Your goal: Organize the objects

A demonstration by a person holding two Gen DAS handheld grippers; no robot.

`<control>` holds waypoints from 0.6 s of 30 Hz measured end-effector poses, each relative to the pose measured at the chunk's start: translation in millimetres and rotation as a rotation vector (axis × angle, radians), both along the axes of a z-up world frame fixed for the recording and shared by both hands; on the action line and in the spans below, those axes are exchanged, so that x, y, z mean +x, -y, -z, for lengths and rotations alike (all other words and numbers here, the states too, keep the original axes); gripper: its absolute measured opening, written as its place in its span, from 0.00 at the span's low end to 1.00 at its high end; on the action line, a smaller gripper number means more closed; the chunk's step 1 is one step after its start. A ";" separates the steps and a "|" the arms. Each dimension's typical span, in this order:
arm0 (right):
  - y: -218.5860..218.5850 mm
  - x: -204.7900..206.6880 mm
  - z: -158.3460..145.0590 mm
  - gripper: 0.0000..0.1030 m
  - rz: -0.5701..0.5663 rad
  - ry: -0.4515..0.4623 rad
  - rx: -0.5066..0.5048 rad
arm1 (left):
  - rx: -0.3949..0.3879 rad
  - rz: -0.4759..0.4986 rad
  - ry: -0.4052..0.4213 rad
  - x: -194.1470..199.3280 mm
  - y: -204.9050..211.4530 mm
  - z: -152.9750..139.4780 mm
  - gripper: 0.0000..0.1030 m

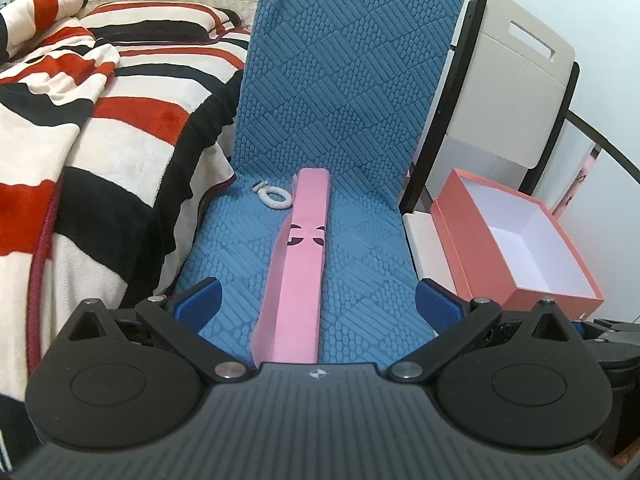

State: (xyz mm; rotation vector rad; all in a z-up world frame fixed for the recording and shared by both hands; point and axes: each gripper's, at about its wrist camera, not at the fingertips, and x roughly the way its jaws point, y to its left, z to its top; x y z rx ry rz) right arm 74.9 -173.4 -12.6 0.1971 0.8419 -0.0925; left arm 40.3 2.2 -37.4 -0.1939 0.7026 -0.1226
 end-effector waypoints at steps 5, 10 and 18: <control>5.5 10.8 10.3 1.00 0.009 0.022 0.017 | -0.002 -0.004 -0.010 19.7 0.4 16.4 1.00; 8.7 25.4 24.0 1.00 0.008 0.022 0.005 | 0.021 0.003 -0.013 37.7 3.1 36.1 1.00; 18.2 57.5 52.8 1.00 -0.001 0.044 0.024 | 0.013 -0.019 -0.023 76.6 -6.1 65.9 1.00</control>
